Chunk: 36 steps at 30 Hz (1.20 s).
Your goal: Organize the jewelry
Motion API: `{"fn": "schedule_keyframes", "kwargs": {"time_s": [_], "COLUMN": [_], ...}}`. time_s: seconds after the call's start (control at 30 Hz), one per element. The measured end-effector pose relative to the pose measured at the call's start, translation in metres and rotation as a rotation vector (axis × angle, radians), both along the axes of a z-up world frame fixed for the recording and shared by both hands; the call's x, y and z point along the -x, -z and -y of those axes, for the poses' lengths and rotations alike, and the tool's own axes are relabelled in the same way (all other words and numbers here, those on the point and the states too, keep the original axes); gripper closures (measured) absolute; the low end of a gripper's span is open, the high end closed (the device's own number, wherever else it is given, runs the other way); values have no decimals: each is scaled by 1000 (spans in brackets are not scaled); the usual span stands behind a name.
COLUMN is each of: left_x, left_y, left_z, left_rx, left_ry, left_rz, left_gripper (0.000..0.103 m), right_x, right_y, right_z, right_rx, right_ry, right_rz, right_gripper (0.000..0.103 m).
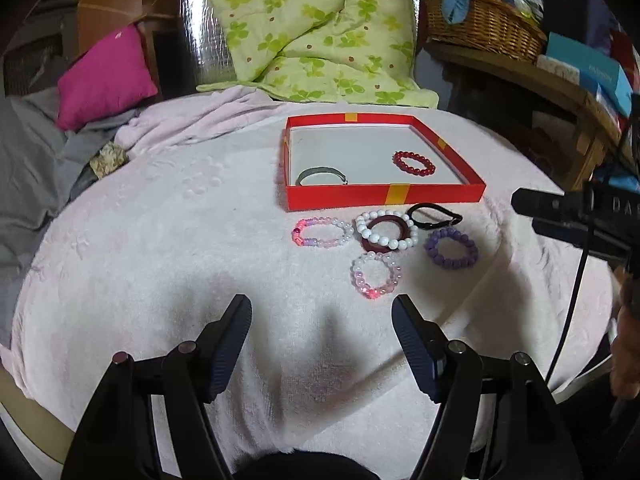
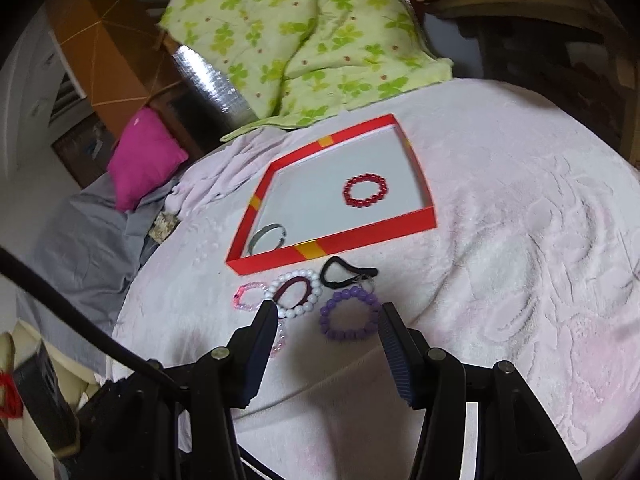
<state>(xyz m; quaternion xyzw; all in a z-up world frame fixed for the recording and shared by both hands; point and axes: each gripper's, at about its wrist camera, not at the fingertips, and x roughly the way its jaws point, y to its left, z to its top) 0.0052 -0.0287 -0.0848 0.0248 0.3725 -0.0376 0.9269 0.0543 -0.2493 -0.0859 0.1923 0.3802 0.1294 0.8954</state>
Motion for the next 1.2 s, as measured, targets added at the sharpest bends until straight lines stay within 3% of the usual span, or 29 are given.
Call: {"fn": "schedule_keyframes", "kwargs": {"time_s": [0.23, 0.9, 1.2], "left_x": [-11, -30, -35], "left_y": [10, 19, 24], "left_z": [-11, -17, -8], "left_rx": [45, 139, 115], "left_ry": [-28, 3, 22], "left_rz": [-36, -111, -125], "left_gripper": [30, 30, 30], "right_x": [-13, -18, -24], "right_y": [12, 19, 24], "right_z": [18, 19, 23], "right_rx": [-72, -139, -188], "right_ry": [45, 32, 31], "right_rz": [-96, -156, -184], "right_gripper": [47, 47, 47]}}
